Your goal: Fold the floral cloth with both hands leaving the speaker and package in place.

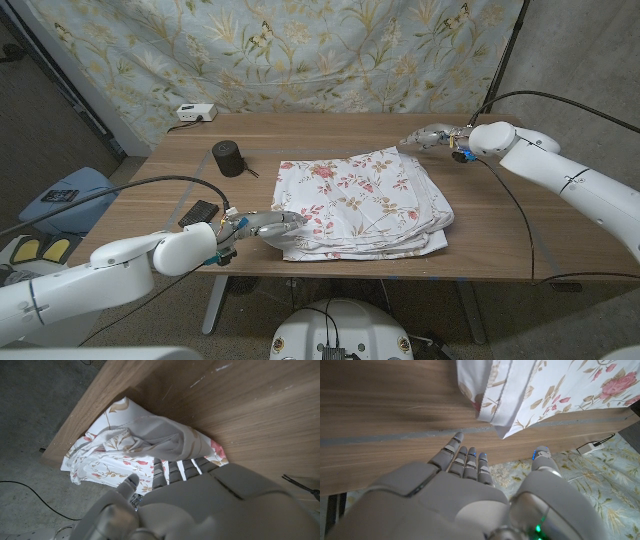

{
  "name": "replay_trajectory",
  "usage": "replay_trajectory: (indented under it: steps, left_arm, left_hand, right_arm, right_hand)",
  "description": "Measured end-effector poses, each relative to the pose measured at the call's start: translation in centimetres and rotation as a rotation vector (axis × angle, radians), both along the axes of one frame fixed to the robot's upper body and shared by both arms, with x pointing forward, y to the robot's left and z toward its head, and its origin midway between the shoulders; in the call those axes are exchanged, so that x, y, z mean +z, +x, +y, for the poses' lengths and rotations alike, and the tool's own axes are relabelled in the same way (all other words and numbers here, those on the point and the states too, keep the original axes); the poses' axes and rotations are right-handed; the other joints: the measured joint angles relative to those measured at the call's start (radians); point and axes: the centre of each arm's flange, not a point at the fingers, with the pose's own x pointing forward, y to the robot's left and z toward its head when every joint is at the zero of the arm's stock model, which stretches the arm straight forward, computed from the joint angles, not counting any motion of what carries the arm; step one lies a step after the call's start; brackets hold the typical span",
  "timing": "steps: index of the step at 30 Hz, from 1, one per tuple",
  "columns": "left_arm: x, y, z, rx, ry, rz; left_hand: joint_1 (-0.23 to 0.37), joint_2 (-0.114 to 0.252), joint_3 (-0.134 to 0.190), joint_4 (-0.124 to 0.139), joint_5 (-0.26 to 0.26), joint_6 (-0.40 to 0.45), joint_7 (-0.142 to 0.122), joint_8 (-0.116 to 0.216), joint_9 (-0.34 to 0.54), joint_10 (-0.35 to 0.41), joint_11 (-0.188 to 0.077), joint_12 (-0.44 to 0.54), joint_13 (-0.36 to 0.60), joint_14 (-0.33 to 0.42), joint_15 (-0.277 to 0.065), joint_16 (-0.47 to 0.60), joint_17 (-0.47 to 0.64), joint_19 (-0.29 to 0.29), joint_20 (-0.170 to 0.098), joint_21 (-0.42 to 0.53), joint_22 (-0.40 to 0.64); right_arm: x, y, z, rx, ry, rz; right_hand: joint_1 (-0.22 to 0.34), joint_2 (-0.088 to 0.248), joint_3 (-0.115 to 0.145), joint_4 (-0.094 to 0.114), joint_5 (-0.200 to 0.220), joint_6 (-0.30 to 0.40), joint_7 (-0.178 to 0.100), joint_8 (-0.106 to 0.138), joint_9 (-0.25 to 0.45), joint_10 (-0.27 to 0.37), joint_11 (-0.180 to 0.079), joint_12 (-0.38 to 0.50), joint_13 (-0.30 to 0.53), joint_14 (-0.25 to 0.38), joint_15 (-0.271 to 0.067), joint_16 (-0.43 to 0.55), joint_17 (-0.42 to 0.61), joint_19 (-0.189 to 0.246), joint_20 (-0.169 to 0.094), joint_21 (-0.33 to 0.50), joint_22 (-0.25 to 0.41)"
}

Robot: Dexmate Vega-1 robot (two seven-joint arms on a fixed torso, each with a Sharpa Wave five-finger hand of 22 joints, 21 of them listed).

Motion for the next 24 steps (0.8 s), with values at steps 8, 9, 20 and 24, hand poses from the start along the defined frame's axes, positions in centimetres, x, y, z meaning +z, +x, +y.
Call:
replay_trajectory:
  steps: [8, 9, 20, 24]
  left_arm:
    - [0.0, 0.0, 0.0, 0.001, -0.001, 0.004]
    - [-0.1, 0.0, 0.0, 0.002, -0.002, 0.006]
    - [-0.2, 0.2, 0.1, 0.003, -0.003, 0.013]
    - [-0.3, 0.2, 0.0, 0.002, -0.004, 0.015]
  left_hand:
    - [0.000, 0.000, 0.004, -0.004, 0.000, 0.000, 0.000, 0.000, 0.000, 0.003, -0.003, 0.000, 0.000, 0.004, 0.004, -0.001, -0.004, 0.000, 0.000, -0.001, -0.001]
    - [0.000, 0.000, 0.004, -0.004, 0.000, 0.000, 0.000, 0.000, -0.001, 0.003, -0.003, 0.000, 0.000, 0.004, 0.004, -0.001, -0.005, 0.000, 0.000, -0.002, 0.000]
    - [0.000, 0.000, 0.012, -0.004, 0.000, 0.000, 0.000, -0.005, -0.002, 0.003, -0.003, -0.008, 0.001, 0.003, 0.004, -0.001, -0.006, 0.000, 0.000, -0.003, 0.000]
    - [0.000, 0.000, 0.017, -0.008, 0.000, 0.000, 0.000, -0.005, -0.002, 0.003, -0.003, -0.008, 0.001, 0.004, 0.004, -0.007, -0.005, 0.000, 0.000, -0.003, 0.000]
  right_arm:
    - [-0.7, 0.8, -0.4, -0.027, -0.032, 0.029]
    - [-0.8, 0.9, -0.5, -0.033, -0.037, 0.035]
    - [-0.9, 1.6, 0.2, -0.045, -0.062, 0.060]
    - [-0.7, 1.7, 0.7, -0.044, -0.068, 0.068]
  right_hand:
    - [0.013, -0.040, -0.013, -0.004, 0.008, 0.013, 0.013, 0.003, 0.005, 0.020, 0.020, 0.019, 0.011, 0.013, 0.012, 0.000, 0.005, 0.011, 0.011, 0.000, 0.000]
    - [0.013, -0.040, -0.014, -0.005, 0.008, 0.015, 0.015, 0.005, 0.005, 0.021, 0.020, 0.024, 0.013, 0.013, 0.012, 0.000, 0.005, 0.011, 0.011, 0.000, 0.000]
    - [0.017, -0.054, -0.021, -0.004, 0.015, 0.024, 0.023, 0.005, 0.009, 0.034, 0.023, 0.040, 0.027, 0.024, 0.016, 0.000, 0.009, 0.016, 0.016, 0.000, 0.000]
    - [0.017, -0.054, -0.021, -0.004, 0.015, 0.024, 0.023, 0.005, 0.009, 0.034, 0.023, 0.044, 0.028, 0.024, 0.016, 0.000, 0.009, 0.020, 0.020, 0.000, 0.000]
